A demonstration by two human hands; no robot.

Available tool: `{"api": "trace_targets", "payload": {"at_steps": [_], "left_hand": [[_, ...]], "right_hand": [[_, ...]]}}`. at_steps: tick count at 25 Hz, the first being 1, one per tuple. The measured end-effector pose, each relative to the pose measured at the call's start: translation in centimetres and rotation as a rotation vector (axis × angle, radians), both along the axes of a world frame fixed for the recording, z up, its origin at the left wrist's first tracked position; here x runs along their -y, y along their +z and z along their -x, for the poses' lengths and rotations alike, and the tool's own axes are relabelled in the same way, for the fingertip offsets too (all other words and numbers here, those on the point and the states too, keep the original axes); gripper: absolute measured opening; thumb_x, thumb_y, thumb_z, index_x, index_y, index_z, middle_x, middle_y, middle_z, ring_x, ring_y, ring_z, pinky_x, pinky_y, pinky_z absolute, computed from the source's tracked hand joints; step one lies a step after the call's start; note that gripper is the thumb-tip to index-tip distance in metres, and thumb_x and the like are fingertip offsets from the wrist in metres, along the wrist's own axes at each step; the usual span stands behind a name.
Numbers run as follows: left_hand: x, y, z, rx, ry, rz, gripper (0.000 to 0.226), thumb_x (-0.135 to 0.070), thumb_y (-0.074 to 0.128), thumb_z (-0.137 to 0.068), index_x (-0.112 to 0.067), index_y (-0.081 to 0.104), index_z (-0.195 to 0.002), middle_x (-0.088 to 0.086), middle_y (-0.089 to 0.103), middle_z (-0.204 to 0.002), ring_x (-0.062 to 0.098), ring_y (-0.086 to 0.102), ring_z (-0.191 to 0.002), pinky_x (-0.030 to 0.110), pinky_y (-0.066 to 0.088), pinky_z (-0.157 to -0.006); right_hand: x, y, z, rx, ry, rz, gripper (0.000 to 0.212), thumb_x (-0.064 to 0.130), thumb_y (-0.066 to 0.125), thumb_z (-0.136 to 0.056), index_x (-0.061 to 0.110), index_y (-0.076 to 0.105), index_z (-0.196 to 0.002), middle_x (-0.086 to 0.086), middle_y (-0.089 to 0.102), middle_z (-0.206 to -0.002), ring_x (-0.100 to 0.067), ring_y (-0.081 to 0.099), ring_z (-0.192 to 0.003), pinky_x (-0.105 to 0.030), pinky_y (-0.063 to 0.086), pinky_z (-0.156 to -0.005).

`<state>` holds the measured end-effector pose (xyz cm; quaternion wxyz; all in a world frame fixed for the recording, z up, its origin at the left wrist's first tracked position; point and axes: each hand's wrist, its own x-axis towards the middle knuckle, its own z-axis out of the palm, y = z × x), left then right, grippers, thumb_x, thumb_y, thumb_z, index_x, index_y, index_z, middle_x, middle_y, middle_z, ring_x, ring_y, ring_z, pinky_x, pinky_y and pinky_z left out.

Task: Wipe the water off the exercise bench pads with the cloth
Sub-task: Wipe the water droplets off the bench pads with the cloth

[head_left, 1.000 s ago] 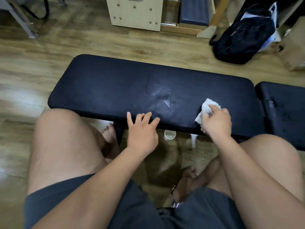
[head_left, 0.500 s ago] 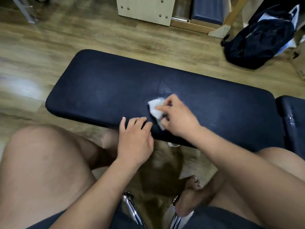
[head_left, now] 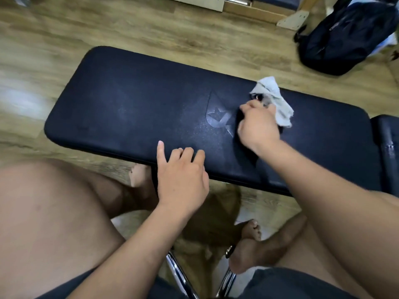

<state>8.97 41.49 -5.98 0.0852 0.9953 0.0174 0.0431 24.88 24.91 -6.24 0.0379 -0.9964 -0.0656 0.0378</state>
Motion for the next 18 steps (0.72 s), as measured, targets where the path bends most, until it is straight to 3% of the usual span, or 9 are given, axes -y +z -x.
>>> {"api": "trace_targets", "payload": {"at_steps": [3, 5, 8, 11, 13, 16, 18], "left_hand": [[-0.3, 0.1, -0.5, -0.040, 0.022, 0.060, 0.047, -0.040, 0.056, -0.087, -0.020, 0.057, -0.129, 0.009, 0.056, -0.135, 0.032, 0.050, -0.121, 0.057, 0.028, -0.112], [-0.6, -0.2, -1.3, -0.092, 0.050, 0.082, 0.060, -0.051, 0.047, -0.090, -0.025, 0.042, -0.144, 0.011, 0.034, -0.155, 0.034, 0.026, -0.143, 0.060, 0.018, -0.116], [-0.8, -1.0, -2.3, -0.221, 0.056, 0.060, 0.070, -0.064, 0.029, -0.094, -0.033, 0.014, -0.154, 0.007, 0.001, -0.164, 0.037, -0.009, -0.149, 0.063, -0.001, -0.116], [-0.9, -1.2, -2.2, -0.241, 0.041, 0.031, 0.072, -0.067, 0.024, -0.093, -0.033, 0.009, -0.155, 0.005, -0.003, -0.165, 0.036, -0.013, -0.148, 0.064, -0.003, -0.115], [-0.6, -1.0, -2.3, -0.258, 0.046, 0.030, 0.072, -0.067, 0.024, -0.093, -0.033, 0.007, -0.155, 0.005, -0.003, -0.165, 0.036, -0.013, -0.148, 0.064, -0.003, -0.115], [-0.7, -0.4, -2.5, -0.288, 0.047, 0.052, 0.070, -0.059, 0.034, -0.093, -0.031, 0.014, -0.154, 0.006, -0.001, -0.164, 0.036, -0.011, -0.149, 0.063, -0.003, -0.116], [-1.1, 0.3, -2.4, -0.268, 0.071, 0.178, 0.058, -0.045, 0.048, -0.091, -0.028, 0.037, -0.145, 0.004, 0.015, -0.163, 0.031, 0.000, -0.150, 0.059, 0.002, -0.118]], "right_hand": [[0.4, 2.2, 2.2, 0.013, 0.113, 0.017, 0.034, 0.021, 0.044, -0.087, 0.018, 0.059, -0.117, -0.005, 0.059, -0.119, -0.040, 0.050, -0.105, -0.039, 0.045, -0.081], [1.5, 4.4, 3.1, 0.101, 0.158, 0.064, 0.027, 0.027, 0.046, -0.088, 0.021, 0.064, -0.108, -0.005, 0.063, -0.108, -0.035, 0.057, -0.101, -0.037, 0.045, -0.071], [3.7, 5.1, -0.5, 0.247, -0.020, -0.038, 0.031, 0.030, 0.049, -0.091, 0.022, 0.063, -0.118, -0.008, 0.059, -0.120, -0.035, 0.051, -0.114, -0.043, 0.047, -0.081], [3.5, 2.4, -3.8, 0.067, -0.095, -0.170, 0.040, 0.030, 0.039, -0.090, 0.013, 0.060, -0.119, -0.015, 0.057, -0.125, -0.038, 0.051, -0.117, -0.045, 0.043, -0.095], [0.7, 0.3, -2.4, 0.075, -0.105, -0.260, 0.037, 0.021, 0.039, -0.091, 0.010, 0.058, -0.121, -0.015, 0.053, -0.134, -0.036, 0.047, -0.124, -0.049, 0.035, -0.105], [-4.3, -1.0, 4.5, 0.065, 0.170, -0.291, 0.043, 0.010, 0.041, -0.091, 0.008, 0.054, -0.131, -0.014, 0.048, -0.143, -0.036, 0.045, -0.129, -0.045, 0.026, -0.111], [-5.5, -1.2, 8.4, -0.005, 0.384, -0.320, 0.049, 0.013, 0.042, -0.088, 0.010, 0.054, -0.135, -0.009, 0.046, -0.147, -0.027, 0.039, -0.138, -0.046, 0.019, -0.116]]}}
